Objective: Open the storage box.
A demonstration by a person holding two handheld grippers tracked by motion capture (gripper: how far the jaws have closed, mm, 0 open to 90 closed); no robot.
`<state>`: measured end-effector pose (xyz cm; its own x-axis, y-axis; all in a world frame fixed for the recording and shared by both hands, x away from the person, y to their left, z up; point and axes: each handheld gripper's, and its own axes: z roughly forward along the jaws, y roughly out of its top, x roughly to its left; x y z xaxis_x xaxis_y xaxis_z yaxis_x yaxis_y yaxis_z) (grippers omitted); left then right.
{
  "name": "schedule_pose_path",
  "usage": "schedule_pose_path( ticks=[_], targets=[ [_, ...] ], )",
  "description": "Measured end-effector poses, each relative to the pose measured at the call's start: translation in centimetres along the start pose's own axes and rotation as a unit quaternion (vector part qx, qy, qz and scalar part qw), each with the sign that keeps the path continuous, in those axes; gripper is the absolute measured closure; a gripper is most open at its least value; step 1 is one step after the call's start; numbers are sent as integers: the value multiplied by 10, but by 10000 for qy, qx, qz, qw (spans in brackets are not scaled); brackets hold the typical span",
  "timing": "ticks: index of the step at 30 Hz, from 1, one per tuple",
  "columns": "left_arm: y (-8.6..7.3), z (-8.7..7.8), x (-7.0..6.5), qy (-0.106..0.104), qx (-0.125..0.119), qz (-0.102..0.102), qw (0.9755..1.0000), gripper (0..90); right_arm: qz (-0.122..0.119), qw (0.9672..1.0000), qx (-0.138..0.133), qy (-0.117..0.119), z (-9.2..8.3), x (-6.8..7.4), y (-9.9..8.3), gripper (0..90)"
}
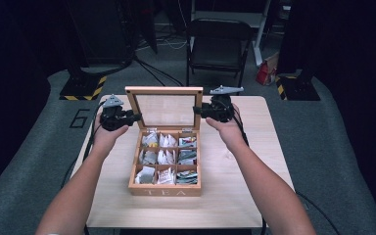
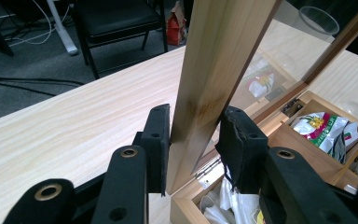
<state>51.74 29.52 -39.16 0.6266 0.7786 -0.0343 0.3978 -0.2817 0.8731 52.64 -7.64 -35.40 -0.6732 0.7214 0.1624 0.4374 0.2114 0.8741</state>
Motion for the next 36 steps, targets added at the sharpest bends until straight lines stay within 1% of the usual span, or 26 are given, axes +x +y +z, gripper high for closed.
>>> schedule_pose_path(
  ticks=[5, 6, 7, 10, 12, 14, 15, 16, 17, 23, 24, 27, 28, 30, 33, 35, 36],
  targets=[
    [1, 1, 2, -15, 32, -9, 10000, 642, 16, 10000, 58, -30, 3, -2, -1, 600],
    [1, 2, 2, -4, 13, -17, 10000, 643, 57, 9999, 80, -41, 3, -2, -1, 595],
    [2, 2, 2, -7, 24, -32, 10000, 644, 32, 10000, 81, -44, 3, -3, -2, 591],
    [4, 4, 4, -11, 57, -63, 10000, 645, 84, 9999, 69, -101, 2, -3, -1, 556],
    [4, 5, 5, -18, 78, -76, 9999, 646, 84, 9999, 33, -115, -1, -2, -1, 556],
    [5, 7, 6, -27, 49, -118, 9999, 646, 58, 9999, 37, -133, -2, -2, -1, 556],
    [5, 7, 7, -38, 70, -103, 9999, 646, 44, 9999, 51, -140, -3, -1, -1, 556],
    [5, 7, 8, -57, 82, -134, 9999, 646, 25, 9999, 68, -148, -5, 0, -1, 555],
    [5, 8, 8, -39, 48, -152, 9999, 646, -30, 9998, 52, -171, -7, 1, -2, 555],
    [5, 11, 9, -22, 41, -181, 9998, 646, -60, 9998, 25, -204, -17, 7, -8, 551],
    [5, 11, 9, -20, 41, -207, 9998, 647, -90, 9998, 1, -192, -18, 7, -8, 549],
    [6, 13, 11, -1, 50, -240, 9997, 652, -39, 9999, -3, -127, -23, 9, -12, 541],
    [6, 14, 11, 26, 21, -258, 9997, 653, -78, 9999, -9, -124, -24, 10, -13, 541],
    [6, 16, 12, 24, 16, -293, 9996, 655, -123, 9999, 9, -107, -25, 11, -16, 541],
    [5, 18, 14, -10, -24, -432, 9991, 655, -94, 9999, 51, -62, -26, 12, -21, 540],
    [5, 19, 14, 0, -38, -471, 9989, 652, -106, 9999, 90, -31, -25, 12, -24, 539],
    [5, 19, 14, 4, -31, -456, 9990, 651, -99, 9999, 101, -13, -25, 12, -25, 536]
  ],
)
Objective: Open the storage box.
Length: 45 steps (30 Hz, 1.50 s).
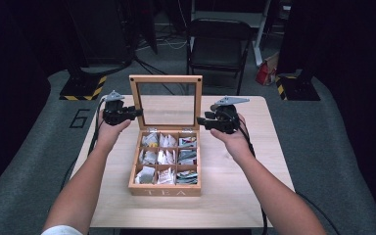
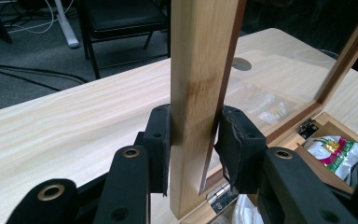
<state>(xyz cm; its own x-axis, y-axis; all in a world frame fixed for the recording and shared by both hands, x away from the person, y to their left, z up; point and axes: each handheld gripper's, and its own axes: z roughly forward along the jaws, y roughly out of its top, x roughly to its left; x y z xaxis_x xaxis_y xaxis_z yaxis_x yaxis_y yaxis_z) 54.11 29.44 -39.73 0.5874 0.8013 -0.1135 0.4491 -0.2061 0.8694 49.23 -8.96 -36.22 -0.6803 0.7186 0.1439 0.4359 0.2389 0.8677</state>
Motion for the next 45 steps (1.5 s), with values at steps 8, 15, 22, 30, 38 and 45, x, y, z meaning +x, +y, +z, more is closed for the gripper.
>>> schedule_pose_path(
  ticks=[8, 15, 22, 30, 38, 45],
  targets=[
    [1, 5, 2, 49, -4, -168, 9998, 639, 35, 10000, 77, 20, 1, -2, -6, 535],
    [6, 10, 2, 153, 138, -232, 9995, 626, -8, 10000, 77, 54, 2, -1, -8, 533],
    [6, 12, 4, 111, 163, -313, 9993, 624, -51, 9999, 106, 59, 3, 0, -9, 531],
    [7, 13, 2, 151, 149, -312, 9993, 591, -90, 9998, 146, 65, 4, 3, -10, 523],
    [9, 5, 3, 192, 165, -268, 9993, 568, -187, 9996, 180, 52, 5, 8, -10, 518],
    [10, -9, -1, 160, 231, -215, 9994, 553, -418, 9985, 279, 213, 9, 22, -14, 531]
  ],
)
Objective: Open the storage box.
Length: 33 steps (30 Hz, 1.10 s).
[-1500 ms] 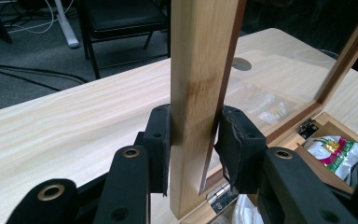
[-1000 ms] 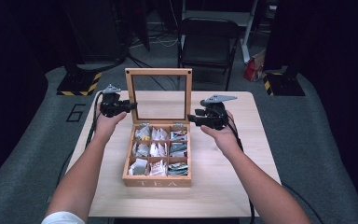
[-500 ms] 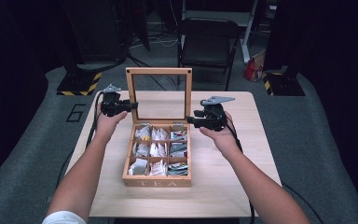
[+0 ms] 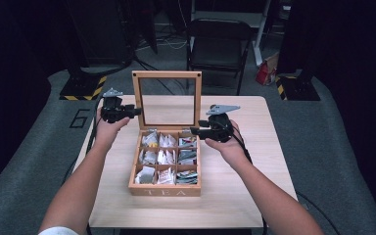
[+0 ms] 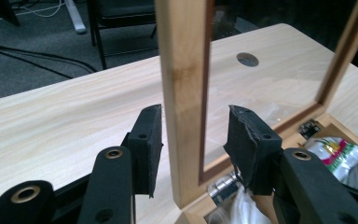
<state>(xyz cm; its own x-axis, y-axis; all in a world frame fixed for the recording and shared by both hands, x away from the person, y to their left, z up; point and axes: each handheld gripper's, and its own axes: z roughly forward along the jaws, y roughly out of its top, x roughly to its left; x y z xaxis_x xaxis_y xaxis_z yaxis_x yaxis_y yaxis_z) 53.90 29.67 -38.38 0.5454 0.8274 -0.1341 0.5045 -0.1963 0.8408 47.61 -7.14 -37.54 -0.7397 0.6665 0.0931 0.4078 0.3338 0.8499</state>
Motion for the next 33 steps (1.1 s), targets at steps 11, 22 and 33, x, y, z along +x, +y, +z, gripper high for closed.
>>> schedule_pose_path(
  ticks=[11, 22, 33],
  targets=[
    [0, -31, -11, -25, 11, 119, 9999, 554, -459, 9974, 311, 466, 17, 39, -11, 600],
    [-14, -47, -12, -60, 11, 113, 9999, 555, -590, 9914, 551, 1029, 43, 66, -18, 652],
    [-23, -55, -15, -160, 56, -13, 9999, 554, -696, 9880, 700, 1186, 57, 82, -22, 670]
  ],
)
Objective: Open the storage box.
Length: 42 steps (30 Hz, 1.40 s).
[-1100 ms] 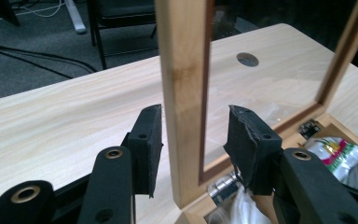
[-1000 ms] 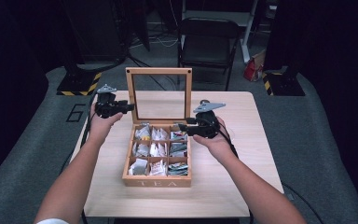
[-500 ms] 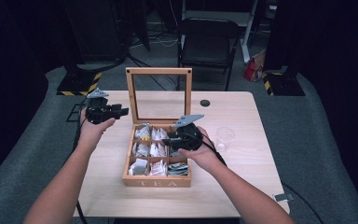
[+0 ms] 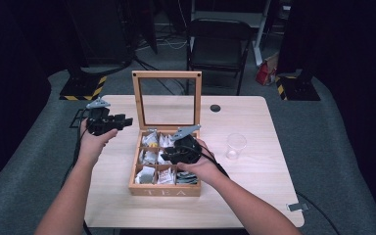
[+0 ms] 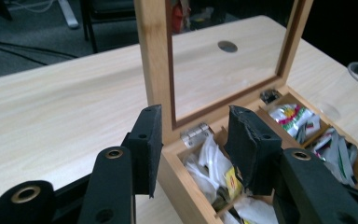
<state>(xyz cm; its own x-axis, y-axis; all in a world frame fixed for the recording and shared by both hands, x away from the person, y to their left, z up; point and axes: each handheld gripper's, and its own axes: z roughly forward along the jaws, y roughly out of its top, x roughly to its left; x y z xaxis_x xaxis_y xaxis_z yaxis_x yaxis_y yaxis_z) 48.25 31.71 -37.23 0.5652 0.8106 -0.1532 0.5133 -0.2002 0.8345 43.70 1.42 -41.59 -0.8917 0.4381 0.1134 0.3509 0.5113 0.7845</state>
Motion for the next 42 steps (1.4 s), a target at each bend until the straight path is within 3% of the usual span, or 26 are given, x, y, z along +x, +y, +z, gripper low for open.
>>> schedule_pose_path(
  ticks=[7, 14, 16, 19, 27, 31, 42],
  targets=[
    [-10, -3, -4, -33, -64, -79, 9999, 554, -50, 9999, 97, 75, 4, 3, -1, 676],
    [-21, -5, -8, 169, -138, -9, 9998, 552, -49, 9999, 114, 119, 9, 5, -1, 676],
    [-24, -5, -8, 117, -179, -31, 9998, 544, -57, 9998, 130, 128, 11, 7, -1, 676],
    [-26, -4, -9, 272, -79, 59, 9996, 509, -100, 9997, 158, 143, 14, 9, -1, 674],
    [-31, -8, -10, 277, -102, 17, 9996, 450, -110, 9995, 181, 233, 23, 12, -1, 641],
    [-32, -12, -14, 279, -191, 56, 9994, 447, -128, 9994, 185, 245, 26, 13, 0, 655],
    [-39, -14, -12, 312, -149, 28, 9994, 447, -227, 9986, 284, 385, 43, 20, 3, 676]
  ],
)
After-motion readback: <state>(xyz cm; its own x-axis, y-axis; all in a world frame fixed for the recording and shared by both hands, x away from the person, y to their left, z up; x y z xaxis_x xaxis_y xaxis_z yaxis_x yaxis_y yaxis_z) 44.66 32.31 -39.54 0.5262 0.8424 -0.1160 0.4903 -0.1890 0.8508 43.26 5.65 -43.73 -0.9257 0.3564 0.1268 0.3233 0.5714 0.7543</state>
